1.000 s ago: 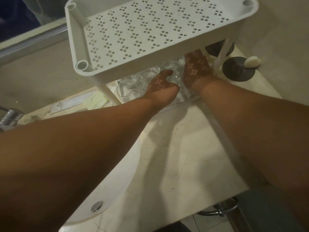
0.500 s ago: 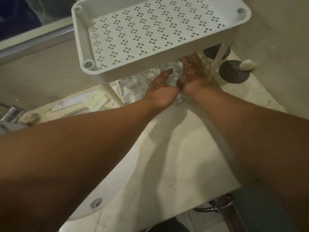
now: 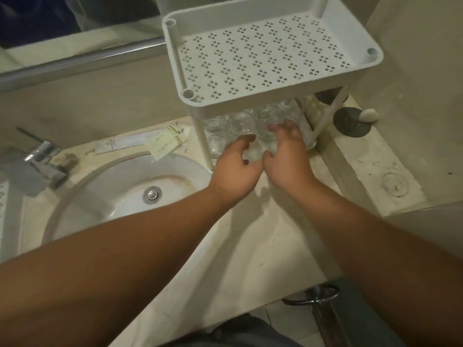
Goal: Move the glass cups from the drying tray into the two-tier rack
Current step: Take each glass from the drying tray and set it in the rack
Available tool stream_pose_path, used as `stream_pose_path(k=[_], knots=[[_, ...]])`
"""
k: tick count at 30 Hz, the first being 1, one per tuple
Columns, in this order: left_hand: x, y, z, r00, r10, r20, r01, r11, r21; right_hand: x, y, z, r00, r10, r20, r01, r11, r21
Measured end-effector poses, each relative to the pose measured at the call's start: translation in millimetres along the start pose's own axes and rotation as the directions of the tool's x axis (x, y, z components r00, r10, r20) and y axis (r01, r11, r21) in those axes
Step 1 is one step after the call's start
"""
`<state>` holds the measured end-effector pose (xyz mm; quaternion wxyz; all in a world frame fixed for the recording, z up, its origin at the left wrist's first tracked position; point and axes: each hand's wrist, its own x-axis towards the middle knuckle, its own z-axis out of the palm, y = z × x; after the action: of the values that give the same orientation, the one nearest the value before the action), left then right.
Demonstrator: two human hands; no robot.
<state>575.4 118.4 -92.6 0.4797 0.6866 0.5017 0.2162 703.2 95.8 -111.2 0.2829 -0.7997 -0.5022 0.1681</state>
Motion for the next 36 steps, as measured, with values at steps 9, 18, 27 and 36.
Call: stream_pose_path(k=[9, 18, 27, 36], knots=[[-57.8, -30.7, -85.3, 0.999, 0.038, -0.009, -0.037, 0.997, 0.066, -61.5, -61.1, 28.0, 0.994, -0.062, 0.088, 0.055, 0.996, 0.076], [-91.3, -63.2, -187.2, 0.987, 0.058, -0.148, -0.023, 0.973, 0.229, -106.2, -133.1, 62.1, 0.952, -0.249, 0.179, 0.242, 0.968, 0.060], [-127.0, -80.4, -272.0, 0.957, -0.077, -0.281, 0.102, 0.992, 0.075, -131.3, -233.1, 99.9, 0.899, -0.330, 0.289, 0.331, 0.943, 0.047], [-158.6, -68.0, -390.8, 0.913, -0.011, -0.408, 0.075, 0.987, 0.141, -140.4, -333.6, 133.4, 0.808, -0.488, 0.329, 0.497, 0.865, 0.064]])
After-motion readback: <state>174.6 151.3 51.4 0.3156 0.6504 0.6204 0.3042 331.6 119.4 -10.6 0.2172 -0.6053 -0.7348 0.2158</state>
